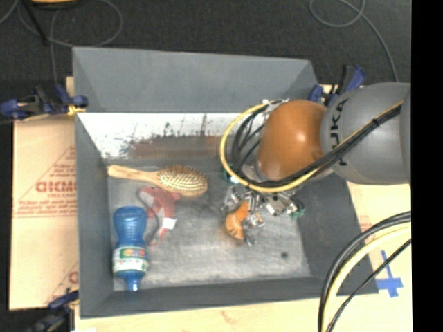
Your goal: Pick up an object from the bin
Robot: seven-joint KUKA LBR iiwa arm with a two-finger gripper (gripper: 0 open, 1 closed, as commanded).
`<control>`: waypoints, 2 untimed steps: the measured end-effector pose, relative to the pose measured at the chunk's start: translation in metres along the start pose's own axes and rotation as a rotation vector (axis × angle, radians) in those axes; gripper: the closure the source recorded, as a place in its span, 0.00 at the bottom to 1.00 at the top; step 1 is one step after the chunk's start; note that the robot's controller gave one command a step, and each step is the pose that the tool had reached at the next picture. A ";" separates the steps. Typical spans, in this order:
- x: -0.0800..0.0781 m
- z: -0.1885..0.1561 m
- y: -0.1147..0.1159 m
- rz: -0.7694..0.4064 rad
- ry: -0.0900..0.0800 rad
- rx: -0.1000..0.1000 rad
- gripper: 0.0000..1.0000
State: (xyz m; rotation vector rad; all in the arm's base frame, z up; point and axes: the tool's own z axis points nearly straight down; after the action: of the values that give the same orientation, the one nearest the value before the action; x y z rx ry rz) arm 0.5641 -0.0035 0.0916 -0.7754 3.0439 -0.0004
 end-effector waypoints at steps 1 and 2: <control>0.000 0.000 0.000 0.001 0.000 0.000 1.00; 0.000 0.000 0.000 0.002 0.000 0.000 1.00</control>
Offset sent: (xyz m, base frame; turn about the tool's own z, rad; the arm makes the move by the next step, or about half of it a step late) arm 0.0000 0.0000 0.0000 0.0000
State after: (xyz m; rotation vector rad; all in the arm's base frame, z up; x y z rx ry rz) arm 0.5642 -0.0035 0.0916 -0.7728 3.0447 0.0001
